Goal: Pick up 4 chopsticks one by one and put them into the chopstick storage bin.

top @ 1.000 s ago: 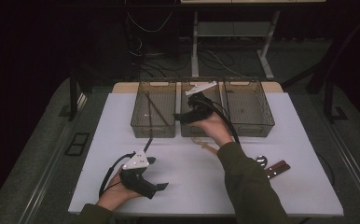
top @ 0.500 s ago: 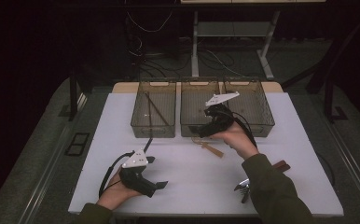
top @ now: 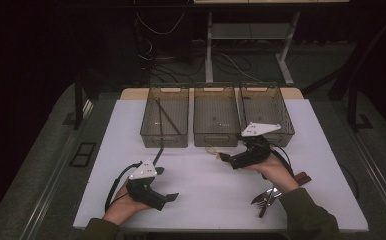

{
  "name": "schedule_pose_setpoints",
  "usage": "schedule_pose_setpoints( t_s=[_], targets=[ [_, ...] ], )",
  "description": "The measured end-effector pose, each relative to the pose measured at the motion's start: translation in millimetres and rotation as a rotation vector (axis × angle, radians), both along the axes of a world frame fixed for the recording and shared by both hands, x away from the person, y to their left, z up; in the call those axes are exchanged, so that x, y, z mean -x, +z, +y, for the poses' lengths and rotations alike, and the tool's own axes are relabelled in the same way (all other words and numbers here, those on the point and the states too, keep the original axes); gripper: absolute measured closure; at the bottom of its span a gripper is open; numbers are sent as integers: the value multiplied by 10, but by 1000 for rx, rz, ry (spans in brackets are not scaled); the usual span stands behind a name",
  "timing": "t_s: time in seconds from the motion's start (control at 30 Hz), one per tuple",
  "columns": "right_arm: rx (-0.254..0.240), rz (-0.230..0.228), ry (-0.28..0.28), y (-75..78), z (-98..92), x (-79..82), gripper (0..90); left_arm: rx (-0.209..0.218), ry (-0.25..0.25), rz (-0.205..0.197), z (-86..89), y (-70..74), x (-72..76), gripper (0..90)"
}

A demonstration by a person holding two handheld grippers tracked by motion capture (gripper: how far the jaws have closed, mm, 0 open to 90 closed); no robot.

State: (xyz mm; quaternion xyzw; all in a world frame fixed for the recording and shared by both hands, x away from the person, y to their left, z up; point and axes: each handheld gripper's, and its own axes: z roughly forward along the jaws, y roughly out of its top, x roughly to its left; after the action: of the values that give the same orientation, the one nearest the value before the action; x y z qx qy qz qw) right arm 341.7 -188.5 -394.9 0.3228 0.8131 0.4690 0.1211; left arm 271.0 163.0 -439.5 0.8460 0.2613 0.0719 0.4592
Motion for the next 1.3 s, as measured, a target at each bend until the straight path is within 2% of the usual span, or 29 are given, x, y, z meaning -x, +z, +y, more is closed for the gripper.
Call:
schedule_pose_setpoints(
  t_s=[0.1,0.27,0.37,0.77,0.83,0.97,1.03,1.13,1.3],
  targets=[
    [-10,12,-18,-51,-132,111,30,1,3,-4,-4,14,9,0],
    [-12,-11,-43,-141,-342,298,30,-8,4,-6,-7,14,11,0],
    [-31,-2,-67,-193,-454,399,30,-11,8,-6,2,14,20,0],
    [-46,-23,-123,-339,-852,706,30,-11,10,-13,4,19,31,0],
    [-48,-19,-142,-371,-901,749,30,-20,4,-16,10,26,28,0],
    [-29,-6,-136,-417,-964,825,30,-18,7,-12,12,23,17,0],
    [-11,-7,-136,-440,-984,862,30,-11,11,-15,7,27,22,0],
    [18,-9,-121,-454,-1005,912,30,-26,7,-25,20,42,25,0],
    [14,-17,-119,-440,-1046,953,30,-27,26,-32,63,56,12,0]
  ],
)
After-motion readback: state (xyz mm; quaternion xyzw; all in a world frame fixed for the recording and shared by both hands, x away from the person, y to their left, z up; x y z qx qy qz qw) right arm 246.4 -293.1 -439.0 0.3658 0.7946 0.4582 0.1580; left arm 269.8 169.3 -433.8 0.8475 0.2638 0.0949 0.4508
